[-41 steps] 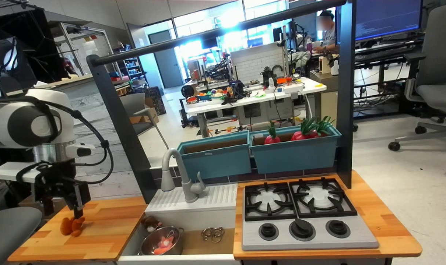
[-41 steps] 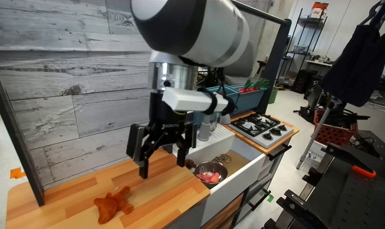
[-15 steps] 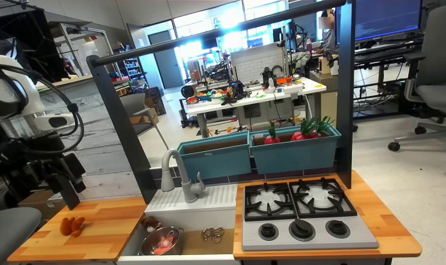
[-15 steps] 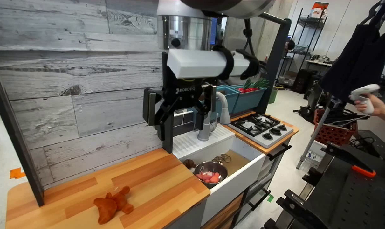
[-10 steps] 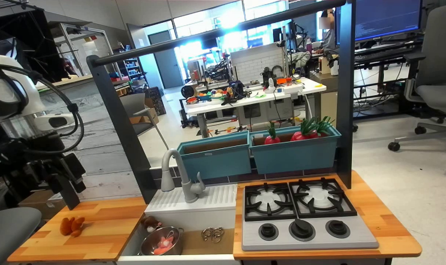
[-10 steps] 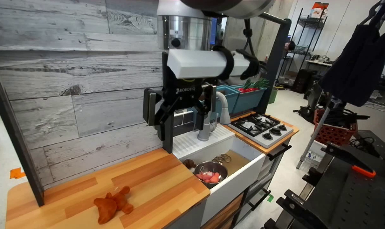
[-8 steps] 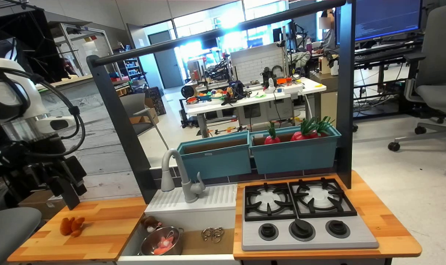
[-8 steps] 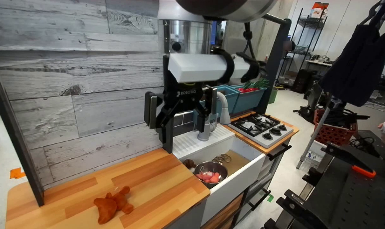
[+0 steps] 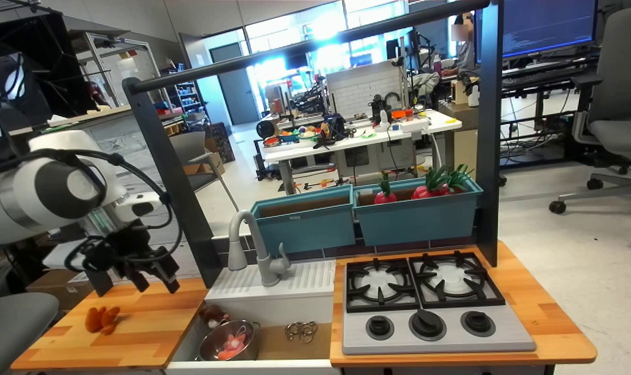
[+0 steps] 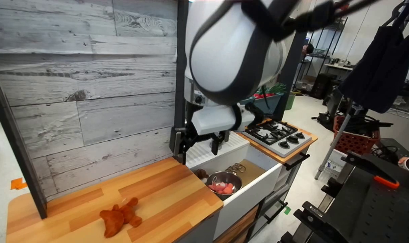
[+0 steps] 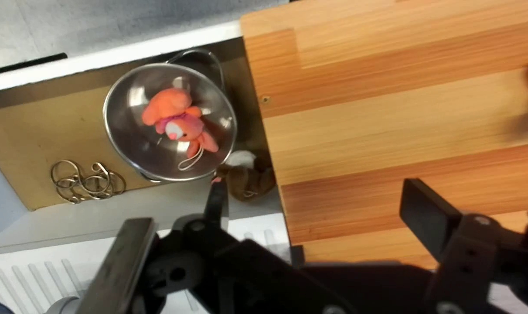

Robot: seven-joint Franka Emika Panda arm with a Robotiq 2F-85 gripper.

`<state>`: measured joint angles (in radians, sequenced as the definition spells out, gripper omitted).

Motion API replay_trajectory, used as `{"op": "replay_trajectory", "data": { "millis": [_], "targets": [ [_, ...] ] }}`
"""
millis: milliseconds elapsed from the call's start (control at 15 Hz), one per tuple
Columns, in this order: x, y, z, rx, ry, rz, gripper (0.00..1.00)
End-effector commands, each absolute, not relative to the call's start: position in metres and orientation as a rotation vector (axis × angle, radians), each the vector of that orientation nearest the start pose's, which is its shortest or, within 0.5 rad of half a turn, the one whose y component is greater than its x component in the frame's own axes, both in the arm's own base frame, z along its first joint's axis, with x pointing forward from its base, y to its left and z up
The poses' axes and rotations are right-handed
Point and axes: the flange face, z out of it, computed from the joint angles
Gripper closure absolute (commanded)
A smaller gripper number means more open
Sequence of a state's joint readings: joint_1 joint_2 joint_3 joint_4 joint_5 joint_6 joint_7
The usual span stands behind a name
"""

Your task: Put the toys on the counter

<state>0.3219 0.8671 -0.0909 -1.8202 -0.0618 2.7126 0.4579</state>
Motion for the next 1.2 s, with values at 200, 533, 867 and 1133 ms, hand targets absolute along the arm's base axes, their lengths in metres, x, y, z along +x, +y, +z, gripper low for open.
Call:
{"op": "replay_trajectory", "data": {
  "millis": [200,533,867,1133],
  "targets": [
    [0.632,0.09,-0.008,-3.26,0.212,-0.136,0.0],
    [0.628,0.089,-0.013,-3.28,0.23,-0.146,0.0],
    [0.637,0.093,-0.029,-3.284,0.202,-0.218,0.0],
    [0.635,0.096,-0.044,-3.277,0.165,-0.243,0.28]
  ]
}}
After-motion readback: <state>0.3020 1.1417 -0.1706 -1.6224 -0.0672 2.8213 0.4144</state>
